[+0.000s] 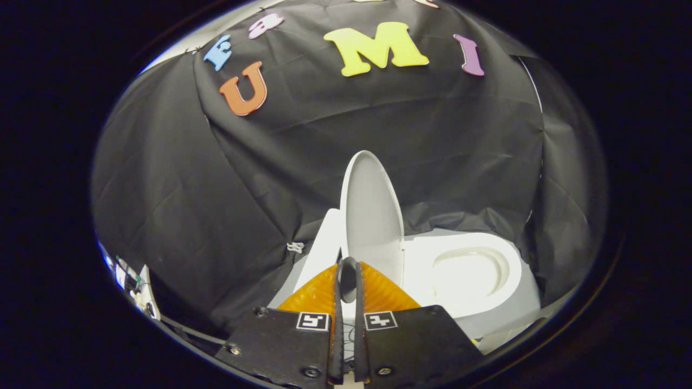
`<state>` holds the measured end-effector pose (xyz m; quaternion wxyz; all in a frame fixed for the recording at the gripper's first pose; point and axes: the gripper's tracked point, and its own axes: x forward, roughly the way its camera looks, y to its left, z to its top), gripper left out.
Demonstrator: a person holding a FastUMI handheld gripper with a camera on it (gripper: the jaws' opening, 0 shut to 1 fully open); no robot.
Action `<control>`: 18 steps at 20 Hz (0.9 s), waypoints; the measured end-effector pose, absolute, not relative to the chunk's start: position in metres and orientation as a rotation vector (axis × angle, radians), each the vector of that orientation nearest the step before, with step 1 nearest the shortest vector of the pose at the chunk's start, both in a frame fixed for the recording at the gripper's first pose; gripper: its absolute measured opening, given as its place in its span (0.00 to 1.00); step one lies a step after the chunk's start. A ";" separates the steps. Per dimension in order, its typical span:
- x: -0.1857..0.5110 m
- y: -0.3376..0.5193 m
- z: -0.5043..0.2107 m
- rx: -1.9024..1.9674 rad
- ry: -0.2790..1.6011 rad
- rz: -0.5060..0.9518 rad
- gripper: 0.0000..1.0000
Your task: Open the toilet lid.
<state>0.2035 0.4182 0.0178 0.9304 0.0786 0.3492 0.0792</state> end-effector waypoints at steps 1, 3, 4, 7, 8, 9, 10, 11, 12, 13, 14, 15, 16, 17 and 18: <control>0.204 0.424 0.017 0.155 0.708 0.168 0.11; 0.205 0.432 0.014 0.161 0.700 0.180 0.11; 0.206 0.436 0.011 0.165 0.704 0.187 0.11; 0.209 0.445 0.010 0.123 0.700 0.182 0.11; 0.208 0.448 0.009 0.114 0.701 0.179 0.11; 0.208 0.451 0.007 0.108 0.700 0.176 0.11; 0.209 0.454 0.006 0.106 0.700 0.175 0.11; 0.209 0.458 0.005 0.105 0.701 0.174 0.11; 0.210 0.461 0.004 0.101 0.705 0.175 0.11; 0.210 0.465 0.002 0.086 0.705 0.176 0.11; 0.210 0.469 0.001 0.064 0.700 0.177 0.11; 0.208 0.473 0.000 0.036 0.694 0.180 0.11; 0.206 0.477 -0.001 0.019 0.692 0.180 0.11; 0.207 0.477 -0.002 0.009 0.690 0.178 0.11; 0.207 0.474 -0.002 0.004 0.686 0.166 0.11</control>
